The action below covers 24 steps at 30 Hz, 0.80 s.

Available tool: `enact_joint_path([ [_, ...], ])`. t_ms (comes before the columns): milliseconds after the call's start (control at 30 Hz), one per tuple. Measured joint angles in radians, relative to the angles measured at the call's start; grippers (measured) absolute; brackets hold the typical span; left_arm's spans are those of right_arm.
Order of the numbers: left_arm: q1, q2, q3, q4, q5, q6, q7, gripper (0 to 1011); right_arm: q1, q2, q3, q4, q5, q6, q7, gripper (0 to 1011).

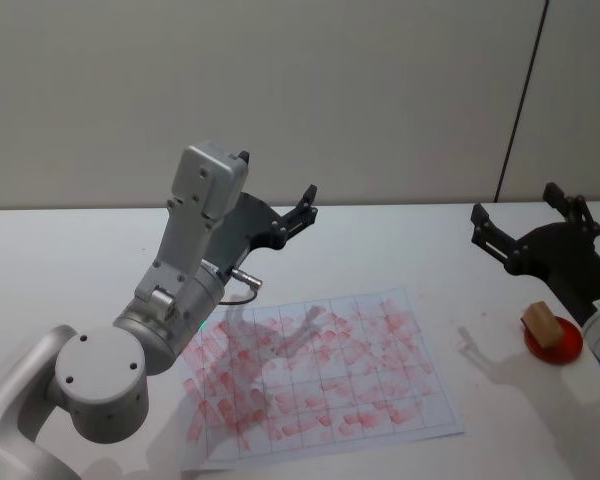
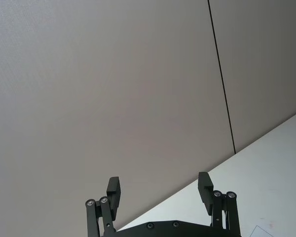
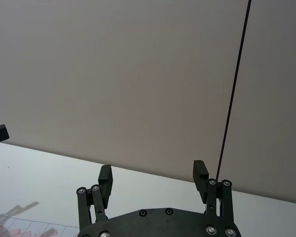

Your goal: Use the one hand to pick up the stamp and affix it onto the A4 paper.

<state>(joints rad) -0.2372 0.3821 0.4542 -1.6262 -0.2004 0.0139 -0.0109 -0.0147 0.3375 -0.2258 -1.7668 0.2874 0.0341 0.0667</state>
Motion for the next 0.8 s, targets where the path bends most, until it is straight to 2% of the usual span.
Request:
enact_joint_path([
  [633, 0.0, 0.0, 0.0, 0.0, 0.0, 0.0, 0.0, 1001, 0.002, -0.001, 0.0, 0.0, 0.0, 0.002, 0.0, 1001],
  [800, 0.0, 0.0, 0.0, 0.0, 0.0, 0.0, 0.0, 1002, 0.014, -0.003, 0.004, 0.007, 0.003, 0.026, 0.001, 1001],
])
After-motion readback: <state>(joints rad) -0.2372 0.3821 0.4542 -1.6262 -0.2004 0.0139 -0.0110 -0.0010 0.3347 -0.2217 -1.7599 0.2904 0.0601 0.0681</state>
